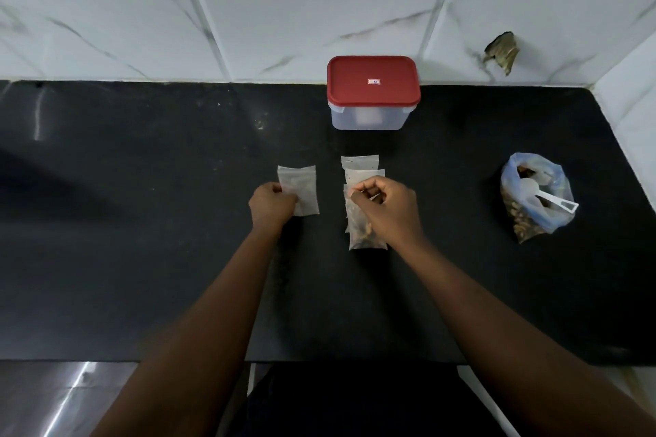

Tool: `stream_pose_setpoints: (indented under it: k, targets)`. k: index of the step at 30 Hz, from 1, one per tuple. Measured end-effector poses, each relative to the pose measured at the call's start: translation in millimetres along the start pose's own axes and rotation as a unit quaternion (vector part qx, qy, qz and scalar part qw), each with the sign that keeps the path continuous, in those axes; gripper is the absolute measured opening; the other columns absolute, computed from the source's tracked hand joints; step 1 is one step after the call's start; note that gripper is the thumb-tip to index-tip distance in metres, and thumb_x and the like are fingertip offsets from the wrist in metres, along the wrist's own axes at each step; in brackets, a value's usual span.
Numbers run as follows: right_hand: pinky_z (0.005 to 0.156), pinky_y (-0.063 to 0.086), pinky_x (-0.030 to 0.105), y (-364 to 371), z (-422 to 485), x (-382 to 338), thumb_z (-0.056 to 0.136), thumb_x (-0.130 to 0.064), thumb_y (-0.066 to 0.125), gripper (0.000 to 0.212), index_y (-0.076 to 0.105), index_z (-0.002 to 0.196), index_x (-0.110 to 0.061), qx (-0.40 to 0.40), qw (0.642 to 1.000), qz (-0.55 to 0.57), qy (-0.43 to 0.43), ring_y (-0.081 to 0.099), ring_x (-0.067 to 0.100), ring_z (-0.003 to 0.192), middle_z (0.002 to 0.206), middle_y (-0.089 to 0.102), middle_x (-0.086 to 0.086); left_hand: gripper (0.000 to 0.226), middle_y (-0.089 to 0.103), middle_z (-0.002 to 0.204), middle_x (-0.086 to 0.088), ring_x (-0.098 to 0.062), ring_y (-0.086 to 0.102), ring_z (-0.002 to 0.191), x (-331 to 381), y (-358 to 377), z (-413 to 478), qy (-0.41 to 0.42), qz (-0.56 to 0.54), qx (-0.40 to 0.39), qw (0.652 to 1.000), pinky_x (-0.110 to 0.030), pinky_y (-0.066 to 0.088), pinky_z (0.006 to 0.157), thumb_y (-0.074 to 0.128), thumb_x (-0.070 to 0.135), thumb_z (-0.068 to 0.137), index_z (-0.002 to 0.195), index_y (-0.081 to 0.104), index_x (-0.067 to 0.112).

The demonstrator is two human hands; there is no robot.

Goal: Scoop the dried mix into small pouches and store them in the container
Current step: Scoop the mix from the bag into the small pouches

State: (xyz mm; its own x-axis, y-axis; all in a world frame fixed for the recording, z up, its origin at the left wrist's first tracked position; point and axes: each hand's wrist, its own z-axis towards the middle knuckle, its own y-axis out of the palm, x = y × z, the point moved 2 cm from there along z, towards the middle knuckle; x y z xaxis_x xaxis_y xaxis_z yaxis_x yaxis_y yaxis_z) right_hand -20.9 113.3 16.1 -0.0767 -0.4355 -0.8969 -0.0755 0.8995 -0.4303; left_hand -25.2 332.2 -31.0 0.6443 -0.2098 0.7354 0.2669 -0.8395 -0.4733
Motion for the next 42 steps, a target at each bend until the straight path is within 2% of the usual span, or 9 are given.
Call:
stream_pose_setpoints:
  k: [6, 12, 18, 22, 25, 27, 32, 38, 42]
  targets:
    - [0.064, 0.046, 0.008, -0.3, 2.8, -3.6, 0.084, -0.024, 0.079, 0.014, 0.075, 0.097, -0.022, 0.008, 1.000, 0.015, 0.013, 0.062, -0.005, 0.072, 0.085, 0.070, -0.010, 0.006, 0.076, 0.102, 0.002, -0.015, 0.071, 0.099, 14.2, 8.7, -33.5, 0.080, -0.122, -0.101, 0.984, -0.034, 0.057, 0.087, 0.072, 0.024, 0.094, 0.094, 0.076, 0.019]
    - [0.059, 0.046, 0.007, -7.4, 2.0, -9.2, 0.083, -0.040, 0.080, 0.039, 0.062, 0.117, -0.033, -0.018, 0.998, 0.048, 0.045, 0.065, 0.005, 0.089, 0.105, 0.065, -0.012, 0.012, 0.076, 0.105, -0.006, -0.013, 0.072, 0.083, 32.2, 11.3, -58.0, 0.122, -0.146, -0.195, 0.962, -0.026, 0.059, 0.071, 0.067, 0.013, 0.096, 0.103, 0.074, 0.006]
    - [0.069, 0.059, 0.032, -18.1, 3.3, -1.6, 0.091, -0.037, 0.072, 0.016, 0.072, 0.101, -0.024, 0.002, 0.997, 0.054, 0.052, 0.070, 0.012, 0.082, 0.090, 0.073, -0.004, 0.017, 0.076, 0.108, -0.002, -0.013, 0.073, 0.097, 37.3, 19.2, -60.7, 0.144, -0.134, -0.190, 0.962, -0.032, 0.060, 0.085, 0.067, 0.007, 0.095, 0.110, 0.071, 0.010]
    - [0.063, 0.062, 0.035, -28.9, -1.5, -0.9, 0.095, -0.027, 0.070, 0.011, 0.073, 0.093, -0.017, 0.016, 0.993, 0.100, 0.059, 0.072, 0.016, 0.066, 0.076, 0.074, 0.004, 0.058, 0.064, 0.127, 0.007, -0.008, 0.064, 0.114, 40.2, 29.9, -67.8, 0.238, -0.077, -0.157, 0.955, -0.025, 0.057, 0.093, 0.081, 0.013, 0.083, 0.135, 0.056, 0.024]
    - [0.063, 0.062, 0.033, -37.0, -4.8, -0.6, 0.095, -0.025, 0.070, 0.009, 0.073, 0.095, -0.017, 0.017, 0.991, 0.117, 0.070, 0.074, 0.016, 0.072, 0.081, 0.075, 0.004, 0.095, 0.050, 0.141, 0.015, 0.004, 0.052, 0.123, 45.0, 44.1, -75.4, 0.310, -0.009, -0.162, 0.937, -0.010, 0.044, 0.098, 0.091, 0.037, 0.071, 0.151, 0.042, 0.023]
    - [0.063, 0.060, 0.028, -44.5, -7.5, -1.0, 0.094, -0.025, 0.071, 0.007, 0.073, 0.095, -0.018, 0.017, 0.990, 0.121, 0.072, 0.074, 0.014, 0.074, 0.084, 0.075, 0.002, 0.107, 0.047, 0.145, 0.015, 0.001, 0.049, 0.129, 49.6, 53.9, -80.9, 0.329, 0.022, -0.152, 0.932, -0.017, 0.040, 0.105, 0.089, 0.055, 0.065, 0.154, 0.036, 0.026]
    - [0.065, 0.060, 0.025, -66.1, -14.7, 0.5, 0.091, -0.036, 0.073, 0.016, 0.074, 0.095, -0.020, -0.034, 0.991, 0.119, 0.052, 0.074, 0.011, 0.079, 0.087, 0.076, -0.002, 0.085, 0.055, 0.143, 0.007, -0.008, 0.052, 0.131, 61.5, 76.6, -91.1, 0.352, 0.033, -0.152, 0.923, -0.038, 0.047, 0.110, 0.087, 0.044, 0.075, 0.147, 0.047, 0.024]
    - [0.074, 0.063, 0.040, -100.1, -14.8, 16.1, 0.099, -0.053, 0.056, 0.043, 0.076, 0.103, -0.015, -0.013, 0.978, 0.185, 0.098, 0.074, 0.023, 0.083, 0.092, 0.077, 0.009, 0.072, 0.057, 0.135, 0.014, 0.005, 0.051, 0.120, 80.0, 105.3, -110.4, 0.351, 0.026, -0.198, 0.915, -0.014, 0.040, 0.101, 0.088, 0.033, 0.079, 0.139, 0.050, 0.027]
    - [0.077, 0.063, 0.046, -129.9, -12.6, 31.5, 0.097, -0.026, 0.066, 0.015, 0.076, 0.100, -0.016, -0.003, 0.982, 0.169, 0.089, 0.074, 0.032, 0.088, 0.092, 0.076, 0.010, 0.072, 0.059, 0.127, 0.018, 0.009, 0.055, 0.116, 90.6, 129.0, -124.0, 0.364, 0.023, -0.219, 0.905, -0.012, 0.043, 0.092, 0.091, 0.036, 0.073, 0.133, 0.051, 0.032]
